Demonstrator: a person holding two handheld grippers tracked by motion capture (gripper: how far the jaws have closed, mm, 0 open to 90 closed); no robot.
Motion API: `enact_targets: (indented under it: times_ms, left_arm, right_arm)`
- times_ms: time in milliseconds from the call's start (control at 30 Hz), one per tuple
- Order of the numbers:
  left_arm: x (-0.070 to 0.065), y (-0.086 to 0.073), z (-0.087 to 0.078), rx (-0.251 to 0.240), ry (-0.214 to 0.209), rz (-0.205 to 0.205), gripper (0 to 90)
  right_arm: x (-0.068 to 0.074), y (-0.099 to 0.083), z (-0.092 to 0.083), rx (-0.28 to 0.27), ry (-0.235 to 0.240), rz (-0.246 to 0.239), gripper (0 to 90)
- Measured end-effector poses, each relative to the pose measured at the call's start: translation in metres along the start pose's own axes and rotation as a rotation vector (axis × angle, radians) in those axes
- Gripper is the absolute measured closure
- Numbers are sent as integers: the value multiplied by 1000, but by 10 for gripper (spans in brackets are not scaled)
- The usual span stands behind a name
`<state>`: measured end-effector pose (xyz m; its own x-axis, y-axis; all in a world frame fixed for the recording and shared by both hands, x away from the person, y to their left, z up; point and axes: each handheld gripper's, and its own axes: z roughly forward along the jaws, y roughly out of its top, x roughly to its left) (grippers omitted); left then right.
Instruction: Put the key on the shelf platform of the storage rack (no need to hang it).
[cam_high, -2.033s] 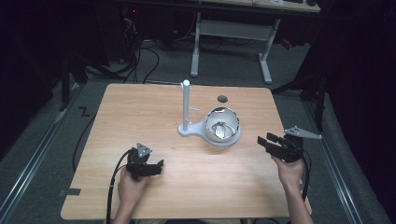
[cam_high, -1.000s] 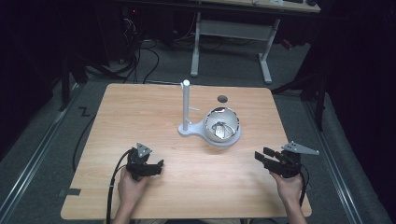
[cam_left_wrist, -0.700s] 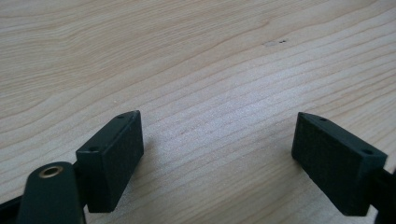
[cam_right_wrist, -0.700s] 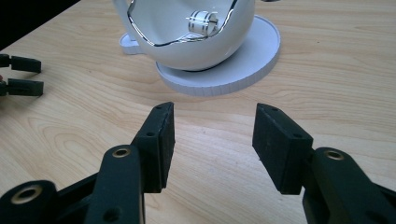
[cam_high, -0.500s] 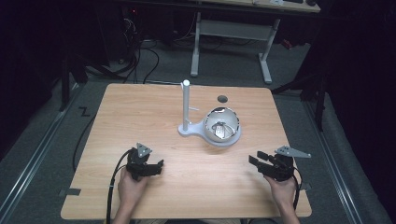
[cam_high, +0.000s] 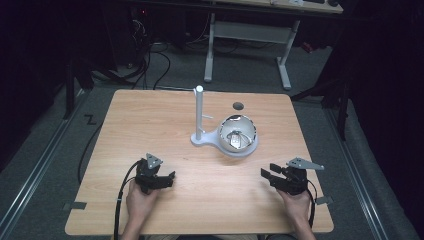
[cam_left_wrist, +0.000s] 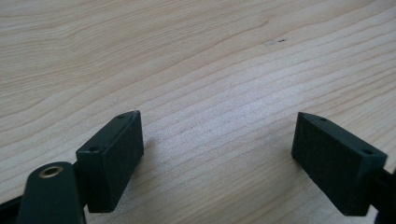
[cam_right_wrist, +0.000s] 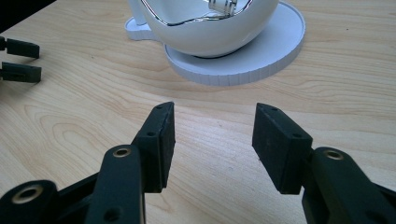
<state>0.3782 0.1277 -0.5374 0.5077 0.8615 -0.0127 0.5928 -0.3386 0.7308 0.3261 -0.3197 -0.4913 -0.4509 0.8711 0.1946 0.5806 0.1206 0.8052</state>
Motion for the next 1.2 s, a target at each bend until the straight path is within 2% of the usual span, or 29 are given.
enact_targets:
  times_ms: [233, 667, 767, 1200]
  left_arm:
    - [0, 0, 0, 0, 0, 0, 170]
    - [0, 0, 0, 0, 0, 0, 170]
    - [0, 0, 0, 0, 0, 0, 170]
    - [0, 0, 0, 0, 1, 0, 170]
  right_arm:
    - [2, -3, 8, 5, 7, 5, 499]
    - [8, -7, 23, 31, 6, -20, 498]
    - [10, -9, 26, 51, -9, -32, 498]
    - [13, -10, 38, 77, -50, -70, 500]
